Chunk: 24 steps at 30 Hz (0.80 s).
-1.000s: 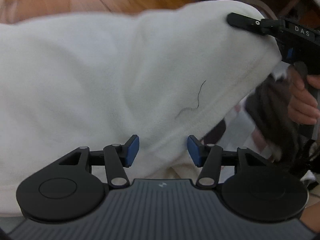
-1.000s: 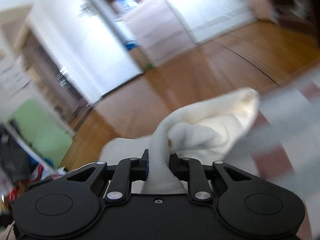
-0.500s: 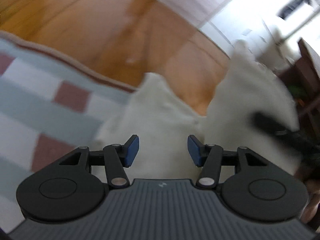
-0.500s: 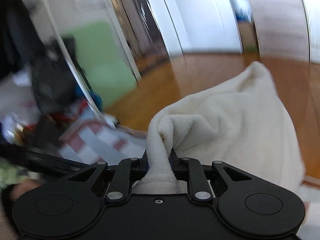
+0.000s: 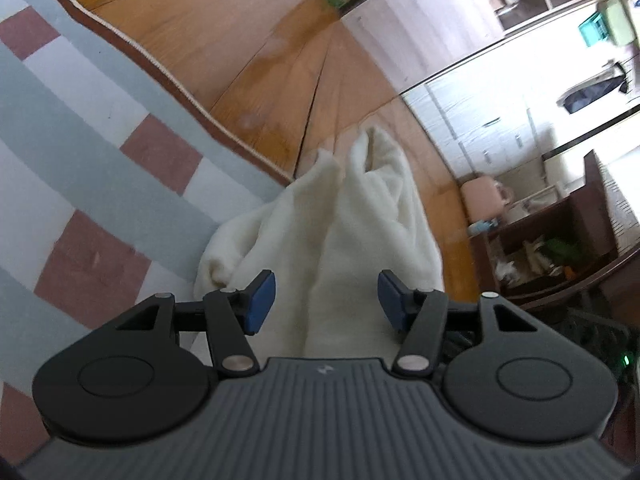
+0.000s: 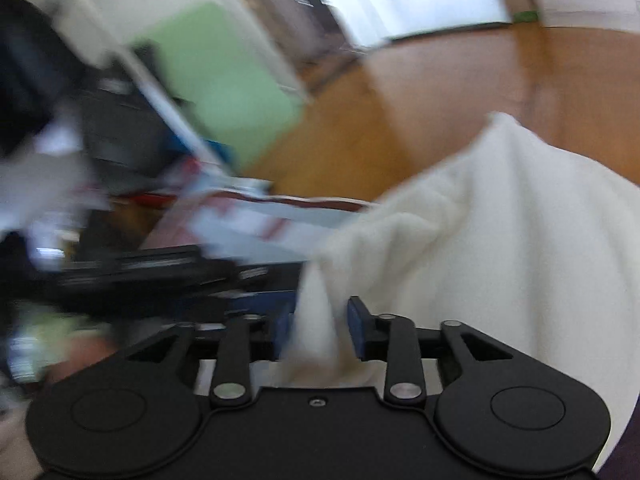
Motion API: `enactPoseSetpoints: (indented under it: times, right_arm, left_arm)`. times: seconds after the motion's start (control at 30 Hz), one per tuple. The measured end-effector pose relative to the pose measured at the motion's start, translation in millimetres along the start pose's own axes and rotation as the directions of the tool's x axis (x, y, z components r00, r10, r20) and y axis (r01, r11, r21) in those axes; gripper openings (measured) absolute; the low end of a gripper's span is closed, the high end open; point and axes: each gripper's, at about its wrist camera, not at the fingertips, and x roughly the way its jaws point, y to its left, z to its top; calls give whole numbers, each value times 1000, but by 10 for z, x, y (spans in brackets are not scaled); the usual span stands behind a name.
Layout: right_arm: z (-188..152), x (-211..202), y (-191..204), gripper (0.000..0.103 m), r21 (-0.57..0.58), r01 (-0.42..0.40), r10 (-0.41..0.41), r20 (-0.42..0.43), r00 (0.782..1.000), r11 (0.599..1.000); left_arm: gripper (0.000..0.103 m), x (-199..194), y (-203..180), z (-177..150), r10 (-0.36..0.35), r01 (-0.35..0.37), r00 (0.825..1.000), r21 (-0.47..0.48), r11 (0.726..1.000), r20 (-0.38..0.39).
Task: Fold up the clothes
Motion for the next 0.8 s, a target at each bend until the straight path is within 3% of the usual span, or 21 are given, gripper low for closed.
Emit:
enactPoseSetpoints:
  times: [0.1,0.17,0.27,0.37,0.5,0.53,0.57,0.67,0.77,0.8]
  right_arm:
    - [-150,-420,-61,44,46,11,-14,60,998,999]
    - [-278,-535,-139,44,61,118,-121,50,991,991]
    - [-470,-700,-253,44,77,273,-276,28,961,959]
    - [-631,-661,-247,45,21,345,-344,-36,938,938]
    - [-729,-584,-121,45,-38,350,-352,-72,933,936]
    - [-735,-546,-75,45,-49,355,-358,-74,931,934]
    - [-740,-513,-33,45,-60,359,-363,-76,929,931]
    - [-716,-540,34,46,-67,354,-358,-72,931,933]
    - [-729,-627,72,46,-64,334,-339,-70,938,940]
    - [-760,-624,59,46,-50,333,-337,-81,938,941]
  left_arm:
    - [56,-18,59,6,-54,54,999,-42,998,4]
    - [62,0,87,10,-68,68,998,-62,996,-1]
    - [63,36,101,18,-73,72,997,-74,995,-12]
    - [73,120,72,43,-45,44,999,-58,997,-21]
    - [77,372,1,112,55,-56,997,1,998,-57]
    - [66,439,-71,114,90,-86,993,64,994,-71]
    - [11,505,-143,116,126,-115,989,128,985,-83]
    - [12,398,-406,38,167,-149,985,261,954,-48]
    - [12,20,-363,29,99,-98,995,106,989,-6]
    - [12,-29,-270,-9,107,-106,994,50,993,-16]
